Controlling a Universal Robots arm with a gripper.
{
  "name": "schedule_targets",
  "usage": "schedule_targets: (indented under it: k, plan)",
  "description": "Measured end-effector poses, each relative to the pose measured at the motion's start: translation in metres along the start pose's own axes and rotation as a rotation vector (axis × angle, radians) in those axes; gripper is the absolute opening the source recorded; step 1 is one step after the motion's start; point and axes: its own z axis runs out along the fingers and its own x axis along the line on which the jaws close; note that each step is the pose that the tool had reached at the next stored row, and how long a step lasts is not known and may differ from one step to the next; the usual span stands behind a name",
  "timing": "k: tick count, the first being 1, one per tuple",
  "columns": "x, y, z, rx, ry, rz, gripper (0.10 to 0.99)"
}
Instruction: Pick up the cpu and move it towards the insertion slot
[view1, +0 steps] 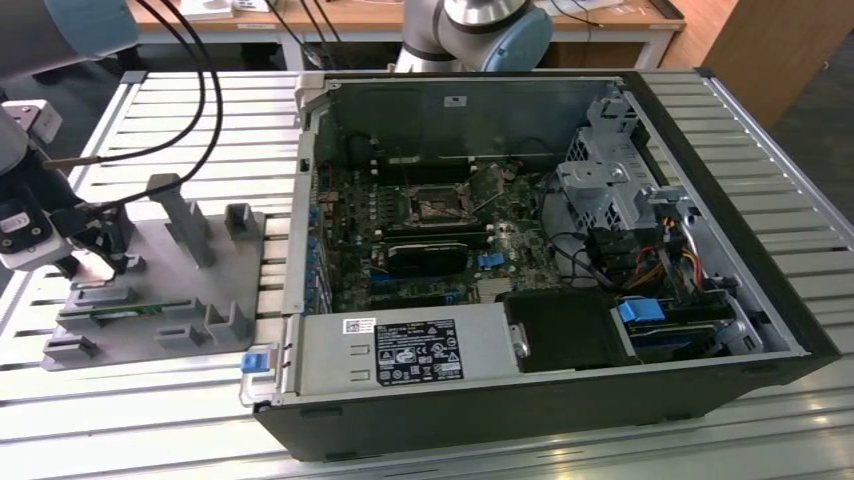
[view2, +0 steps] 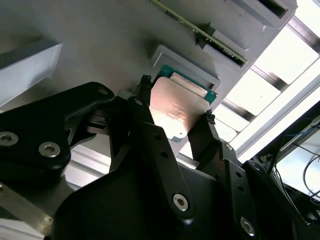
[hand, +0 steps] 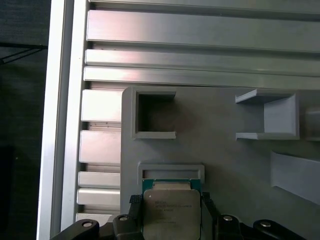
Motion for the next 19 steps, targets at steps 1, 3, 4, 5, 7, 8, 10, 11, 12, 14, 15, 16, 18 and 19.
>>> schedule_targets:
  k: [1,3,4,5,7,8,10,11,12,14,15,16,18,19]
  plan:
    - [0.0000,0.0000,-0.0004,0.000,0.0000,0.000,0.545]
    - [0.0000,0.0000,-0.0014,0.000,0.0001,0.000,0.545]
    - [0.0000,0.0001,-0.0019,0.000,0.0002,0.000,0.545]
    - [0.0000,0.0001,-0.0024,0.000,0.0001,0.000,0.545]
    - [0.0000,0.0001,-0.0035,0.000,0.0001,0.000,0.545]
    - [-0.0001,0.0002,-0.0039,0.000,0.0000,0.000,0.545]
    - [-0.0001,0.0002,-0.0048,0.000,0.0000,0.000,0.545]
    - [-0.0001,0.0002,-0.0050,0.000,0.0000,0.000,0.545]
    - [-0.0001,0.0002,-0.0053,0.000,0.0000,0.000,0.545]
    - [-0.0001,0.0002,-0.0060,0.000,0.0001,0.000,0.545]
    - [-0.0001,0.0002,-0.0064,0.000,0.0002,0.000,0.545]
    - [-0.0001,0.0003,-0.0068,0.000,0.0001,0.000,0.545]
    - [-0.0001,0.0003,-0.0074,0.000,0.0000,0.000,0.545]
    - [-0.0001,0.0003,-0.0076,0.000,0.0000,0.000,0.545]
